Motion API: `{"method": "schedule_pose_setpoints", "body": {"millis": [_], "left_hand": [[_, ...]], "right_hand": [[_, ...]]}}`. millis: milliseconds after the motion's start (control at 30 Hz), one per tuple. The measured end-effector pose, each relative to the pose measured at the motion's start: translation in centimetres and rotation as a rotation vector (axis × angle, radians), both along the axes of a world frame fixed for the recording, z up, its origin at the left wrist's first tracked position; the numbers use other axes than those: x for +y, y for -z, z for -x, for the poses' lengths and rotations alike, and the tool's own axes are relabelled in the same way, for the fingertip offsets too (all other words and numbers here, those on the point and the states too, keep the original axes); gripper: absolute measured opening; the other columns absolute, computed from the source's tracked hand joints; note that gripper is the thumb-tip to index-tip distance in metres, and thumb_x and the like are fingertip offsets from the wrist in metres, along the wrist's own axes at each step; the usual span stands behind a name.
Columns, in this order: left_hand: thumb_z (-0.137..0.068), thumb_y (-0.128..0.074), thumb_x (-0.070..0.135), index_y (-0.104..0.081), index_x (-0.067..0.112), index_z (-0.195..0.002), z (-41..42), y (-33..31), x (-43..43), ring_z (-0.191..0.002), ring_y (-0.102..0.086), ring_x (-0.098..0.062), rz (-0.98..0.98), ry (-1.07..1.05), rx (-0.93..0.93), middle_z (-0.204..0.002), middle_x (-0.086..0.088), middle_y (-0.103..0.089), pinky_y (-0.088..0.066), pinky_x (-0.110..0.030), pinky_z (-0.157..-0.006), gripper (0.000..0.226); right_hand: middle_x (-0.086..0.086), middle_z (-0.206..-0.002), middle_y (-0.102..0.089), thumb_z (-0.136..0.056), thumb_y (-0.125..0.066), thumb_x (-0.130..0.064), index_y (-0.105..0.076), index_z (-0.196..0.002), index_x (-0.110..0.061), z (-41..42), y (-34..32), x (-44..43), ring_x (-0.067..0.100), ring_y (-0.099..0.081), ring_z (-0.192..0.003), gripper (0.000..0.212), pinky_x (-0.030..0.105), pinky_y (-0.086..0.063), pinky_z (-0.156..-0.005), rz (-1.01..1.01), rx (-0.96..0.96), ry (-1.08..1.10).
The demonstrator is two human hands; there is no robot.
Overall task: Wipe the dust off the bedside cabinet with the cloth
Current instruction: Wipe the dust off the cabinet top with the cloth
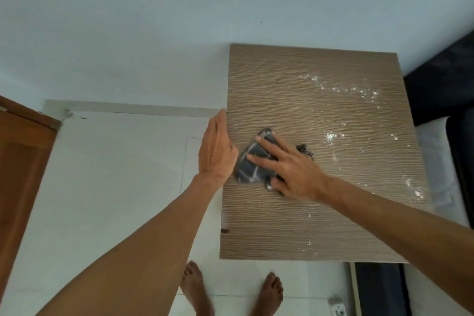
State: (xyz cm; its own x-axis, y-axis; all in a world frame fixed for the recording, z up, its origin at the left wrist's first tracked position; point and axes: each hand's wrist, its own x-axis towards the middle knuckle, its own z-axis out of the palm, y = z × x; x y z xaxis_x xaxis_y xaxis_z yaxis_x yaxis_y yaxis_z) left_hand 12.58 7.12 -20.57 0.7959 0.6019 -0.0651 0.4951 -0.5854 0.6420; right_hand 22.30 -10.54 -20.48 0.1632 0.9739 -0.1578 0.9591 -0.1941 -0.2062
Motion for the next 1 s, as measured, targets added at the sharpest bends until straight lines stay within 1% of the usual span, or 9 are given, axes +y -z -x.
{"method": "schedule_pose_setpoints", "body": {"millis": [133, 200, 267, 367, 467, 567, 733, 867, 1000], "left_hand": [[-0.090, -0.046, -0.002, -0.039, 0.008, -0.141, -0.4, -0.2, 0.0, -0.114, -0.054, -0.026, -0.076, 0.149, -0.011, -0.136, -0.011, -0.047, -0.052, -0.039, -0.092, 0.053], [-0.090, -0.047, -0.001, -0.038, 0.008, -0.141, -0.6, -0.1, 0.0, -0.119, -0.052, -0.030, -0.094, 0.187, 0.036, -0.139, -0.013, -0.046, -0.050, -0.043, -0.095, 0.052], [-0.089, -0.048, -0.002, -0.038, 0.008, -0.140, -0.8, 0.1, 0.0, -0.119, -0.052, -0.031, -0.109, 0.214, 0.074, -0.140, -0.014, -0.045, -0.050, -0.044, -0.096, 0.053], [-0.089, -0.050, -0.002, -0.039, 0.008, -0.140, -0.9, 0.2, -0.1, -0.120, -0.051, -0.033, -0.131, 0.254, 0.115, -0.140, -0.015, -0.045, -0.048, -0.045, -0.097, 0.053], [-0.091, -0.049, 0.001, -0.037, 0.009, -0.141, -0.6, 0.2, -0.6, -0.131, -0.043, -0.035, -0.127, 0.269, 0.165, -0.145, -0.016, -0.040, -0.044, -0.048, -0.102, 0.052], [-0.092, -0.048, 0.002, -0.037, 0.009, -0.141, -0.2, -0.3, -1.2, -0.133, -0.041, -0.035, -0.129, 0.241, 0.202, -0.148, -0.014, -0.039, -0.042, -0.048, -0.104, 0.052], [-0.089, -0.044, -0.006, -0.042, 0.008, -0.137, 1.2, -1.3, -2.0, -0.119, -0.050, -0.034, -0.118, 0.233, 0.183, -0.138, -0.014, -0.047, -0.047, -0.048, -0.096, 0.050], [-0.088, -0.043, -0.009, -0.041, 0.004, -0.140, 2.2, -1.5, -3.1, -0.132, -0.042, -0.034, -0.128, 0.269, 0.227, -0.145, -0.015, -0.043, -0.043, -0.049, -0.102, 0.053], [-0.090, -0.041, -0.009, -0.040, 0.002, -0.140, 2.5, -1.9, -4.3, -0.141, -0.031, -0.033, -0.149, 0.304, 0.242, -0.150, -0.016, -0.037, -0.039, -0.045, -0.107, 0.052]], "right_hand": [[0.016, -0.145, -0.049, -0.071, -0.081, -0.011, -0.061, -0.131, -0.019, 0.7, -1.6, -3.8, 0.039, -0.034, -0.138, 0.064, 0.061, -0.036, -0.105, 0.015, 0.129, -0.144], [0.017, -0.143, -0.051, -0.074, -0.076, -0.003, -0.062, -0.129, -0.013, -0.9, -2.4, -3.9, 0.040, -0.041, -0.136, 0.058, 0.058, -0.039, -0.105, -0.061, 0.150, -0.016], [0.017, -0.151, -0.040, -0.081, -0.065, -0.002, -0.055, -0.137, -0.013, -2.9, -3.1, -2.6, 0.041, -0.033, -0.141, 0.058, 0.059, -0.036, -0.107, -0.119, 0.163, 0.246], [0.011, -0.164, -0.007, -0.093, -0.046, -0.040, -0.032, -0.152, -0.031, -5.0, -2.5, -0.1, 0.042, -0.005, -0.148, 0.061, 0.060, -0.018, -0.116, 0.061, 0.082, 0.433], [0.010, -0.165, 0.003, -0.088, -0.021, -0.070, -0.010, -0.154, -0.042, -3.7, -0.4, 0.0, 0.045, 0.007, -0.147, 0.073, 0.057, -0.005, -0.120, 0.207, -0.005, 0.433], [0.014, -0.163, -0.011, -0.091, -0.029, -0.063, -0.023, -0.154, -0.037, 0.5, 0.6, -2.0, 0.045, -0.005, -0.148, 0.068, 0.061, -0.013, -0.118, 0.126, 0.006, 0.302], [0.013, -0.148, -0.046, -0.077, -0.075, -0.019, -0.054, -0.139, -0.023, 8.7, -0.5, -6.2, 0.038, -0.040, -0.138, 0.066, 0.053, -0.025, -0.116, -0.022, 0.113, 0.011], [0.001, -0.137, -0.059, -0.070, -0.080, -0.007, -0.066, -0.123, -0.023, 13.0, -1.2, -9.7, 0.029, -0.054, -0.119, 0.057, 0.045, -0.053, -0.090, -0.004, 0.234, -0.230], [0.006, -0.126, -0.067, -0.068, -0.083, -0.005, -0.071, -0.116, -0.016, 10.3, -2.7, -11.4, 0.028, -0.063, -0.109, 0.050, 0.043, -0.052, -0.095, -0.184, 0.151, -0.067]]}}
